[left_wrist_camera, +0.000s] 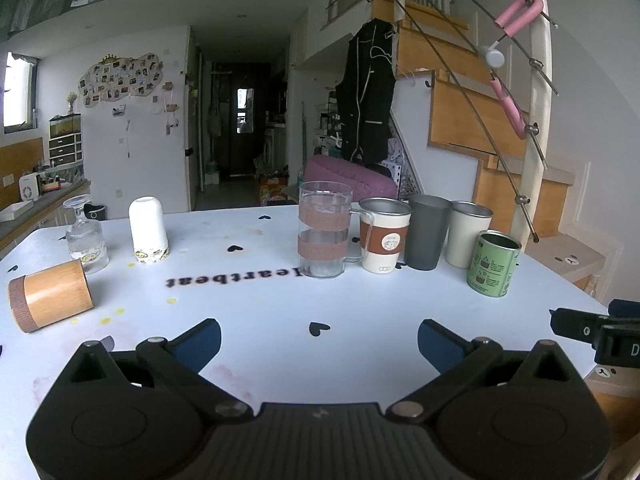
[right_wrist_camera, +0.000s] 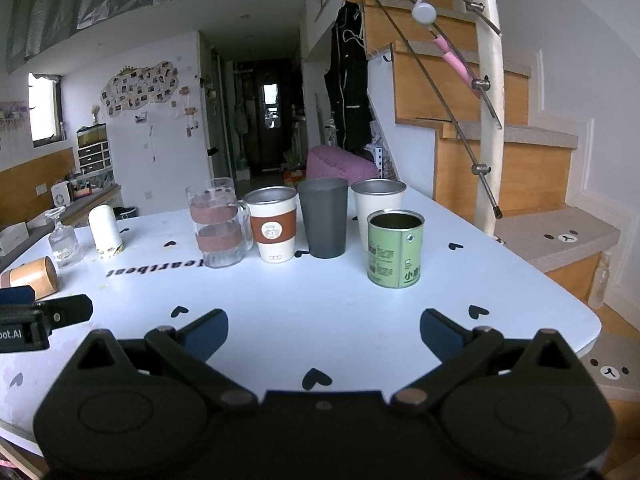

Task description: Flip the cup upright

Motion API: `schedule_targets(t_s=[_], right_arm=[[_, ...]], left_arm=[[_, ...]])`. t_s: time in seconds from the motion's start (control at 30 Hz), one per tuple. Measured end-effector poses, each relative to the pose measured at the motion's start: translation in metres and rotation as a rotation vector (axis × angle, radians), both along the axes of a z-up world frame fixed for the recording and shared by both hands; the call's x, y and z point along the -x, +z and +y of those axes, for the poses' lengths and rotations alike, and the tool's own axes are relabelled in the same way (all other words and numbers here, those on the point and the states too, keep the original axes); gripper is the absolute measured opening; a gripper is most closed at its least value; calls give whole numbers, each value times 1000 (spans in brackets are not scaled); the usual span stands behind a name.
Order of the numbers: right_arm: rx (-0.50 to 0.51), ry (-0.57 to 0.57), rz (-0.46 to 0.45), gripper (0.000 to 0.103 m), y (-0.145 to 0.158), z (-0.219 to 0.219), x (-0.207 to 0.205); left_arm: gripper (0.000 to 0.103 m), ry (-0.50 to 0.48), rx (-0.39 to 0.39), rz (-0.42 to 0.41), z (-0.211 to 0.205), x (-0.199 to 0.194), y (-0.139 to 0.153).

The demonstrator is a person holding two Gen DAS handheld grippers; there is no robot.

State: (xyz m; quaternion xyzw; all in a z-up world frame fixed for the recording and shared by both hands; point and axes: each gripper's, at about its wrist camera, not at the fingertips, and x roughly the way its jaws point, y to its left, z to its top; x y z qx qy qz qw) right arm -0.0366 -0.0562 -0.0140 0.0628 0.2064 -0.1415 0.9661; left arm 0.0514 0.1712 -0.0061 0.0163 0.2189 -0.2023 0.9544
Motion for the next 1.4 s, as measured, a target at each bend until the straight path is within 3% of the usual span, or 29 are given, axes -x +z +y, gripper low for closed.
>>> schedule_targets(t_s=[1.4], right_arm=[[4,7,-8,103,3,3,-1]], left_arm=[[103,3,-3,-10,1,2,3]])
